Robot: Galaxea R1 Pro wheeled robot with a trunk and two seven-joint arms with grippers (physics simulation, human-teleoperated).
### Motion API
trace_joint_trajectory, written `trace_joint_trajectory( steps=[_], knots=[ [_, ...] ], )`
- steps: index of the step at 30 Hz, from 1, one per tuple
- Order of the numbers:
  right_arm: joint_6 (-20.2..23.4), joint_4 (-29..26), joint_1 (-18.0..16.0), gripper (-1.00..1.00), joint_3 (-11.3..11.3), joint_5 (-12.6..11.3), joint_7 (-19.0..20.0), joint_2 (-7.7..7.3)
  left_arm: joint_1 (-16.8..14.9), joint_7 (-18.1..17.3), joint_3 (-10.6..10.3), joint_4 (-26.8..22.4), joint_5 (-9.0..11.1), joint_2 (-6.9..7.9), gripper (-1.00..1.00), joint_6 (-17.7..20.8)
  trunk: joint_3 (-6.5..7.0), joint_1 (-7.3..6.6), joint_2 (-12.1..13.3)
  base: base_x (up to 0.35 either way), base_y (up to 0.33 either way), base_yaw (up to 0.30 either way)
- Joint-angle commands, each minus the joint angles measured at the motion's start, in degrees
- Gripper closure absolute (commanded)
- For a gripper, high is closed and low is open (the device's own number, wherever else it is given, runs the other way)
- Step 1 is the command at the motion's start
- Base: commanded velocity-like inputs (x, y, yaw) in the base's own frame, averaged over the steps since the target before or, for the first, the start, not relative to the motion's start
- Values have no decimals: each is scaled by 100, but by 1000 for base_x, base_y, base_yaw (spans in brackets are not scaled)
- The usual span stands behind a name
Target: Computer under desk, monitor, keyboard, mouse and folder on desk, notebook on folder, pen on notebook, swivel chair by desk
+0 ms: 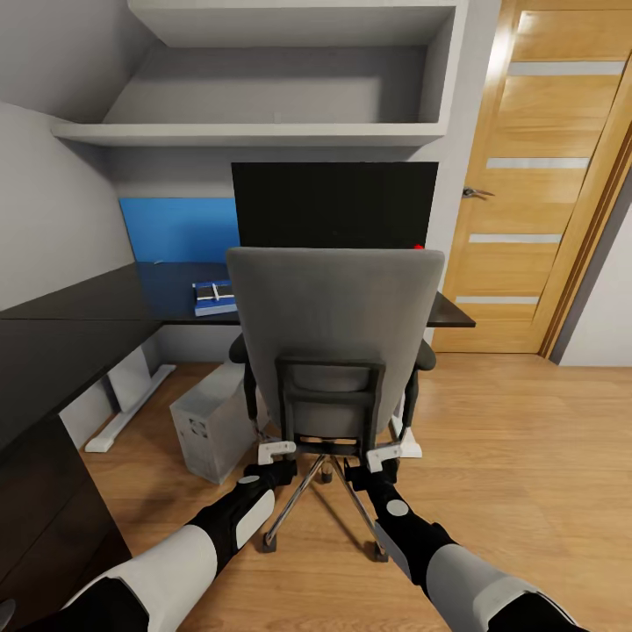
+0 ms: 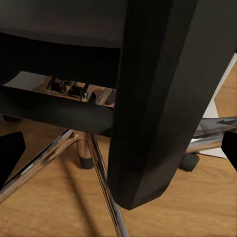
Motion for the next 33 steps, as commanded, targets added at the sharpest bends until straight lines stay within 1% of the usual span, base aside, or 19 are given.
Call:
trace_joint_trajectory(
  steps=[1,8,12,33],
  knots=[
    [-23,7,-5,-100,50,-60,-26,-1,-4,48,-49,-12,33,5,-100,22,-6,-1,-2,0,0,0],
    [-23,7,-5,-100,50,-55,-25,-1,-3,48,-49,-14,32,5,-100,22,-6,-1,-2,-19,0,0],
    [-23,7,-4,-100,50,-52,-25,-1,-3,48,-52,-14,27,5,-100,22,-6,-1,-2,-162,-25,0],
    [-23,7,-3,-100,50,-56,-34,-1,-4,48,-47,-14,25,9,-100,22,-6,-1,-2,-310,-71,0]
  ],
)
